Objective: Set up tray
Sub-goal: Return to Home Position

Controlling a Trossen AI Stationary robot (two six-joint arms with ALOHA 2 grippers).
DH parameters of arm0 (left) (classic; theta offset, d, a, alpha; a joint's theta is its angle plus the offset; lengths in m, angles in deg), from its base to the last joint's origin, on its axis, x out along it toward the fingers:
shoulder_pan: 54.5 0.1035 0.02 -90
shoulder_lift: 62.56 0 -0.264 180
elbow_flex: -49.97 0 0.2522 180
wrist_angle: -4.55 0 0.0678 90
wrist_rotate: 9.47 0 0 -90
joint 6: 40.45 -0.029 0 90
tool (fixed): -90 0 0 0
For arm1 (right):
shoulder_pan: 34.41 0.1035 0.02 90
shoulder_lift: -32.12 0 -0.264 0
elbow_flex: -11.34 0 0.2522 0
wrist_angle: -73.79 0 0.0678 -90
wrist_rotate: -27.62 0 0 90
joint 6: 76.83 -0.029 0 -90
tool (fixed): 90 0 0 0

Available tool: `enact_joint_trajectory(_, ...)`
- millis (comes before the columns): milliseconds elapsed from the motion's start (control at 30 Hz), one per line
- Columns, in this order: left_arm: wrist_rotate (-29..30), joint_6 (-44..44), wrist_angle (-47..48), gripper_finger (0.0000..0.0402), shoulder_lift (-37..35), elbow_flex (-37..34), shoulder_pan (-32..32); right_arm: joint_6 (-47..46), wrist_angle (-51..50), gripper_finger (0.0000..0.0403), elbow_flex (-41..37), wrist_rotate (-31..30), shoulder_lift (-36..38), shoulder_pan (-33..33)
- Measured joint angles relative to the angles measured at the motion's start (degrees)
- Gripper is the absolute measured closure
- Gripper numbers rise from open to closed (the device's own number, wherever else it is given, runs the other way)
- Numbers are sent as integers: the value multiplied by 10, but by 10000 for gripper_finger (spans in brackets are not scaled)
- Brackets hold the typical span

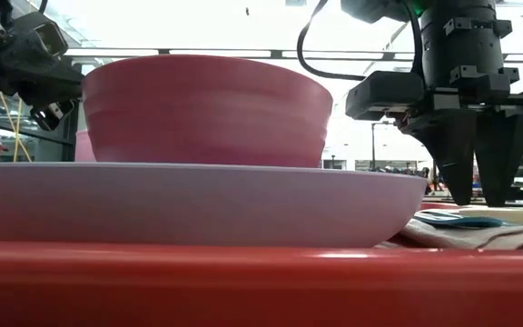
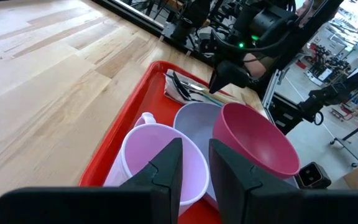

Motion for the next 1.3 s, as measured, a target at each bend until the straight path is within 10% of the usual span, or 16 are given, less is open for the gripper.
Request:
enact_joint_trajectory(367, 0, 0, 0, 291, 0, 0, 0, 28, 13, 319, 0, 11, 43, -20)
enact_joint_trajectory(1300, 0, 16, -3, 291, 0, 0, 0, 245, -214, 320, 0, -246, 252, -22)
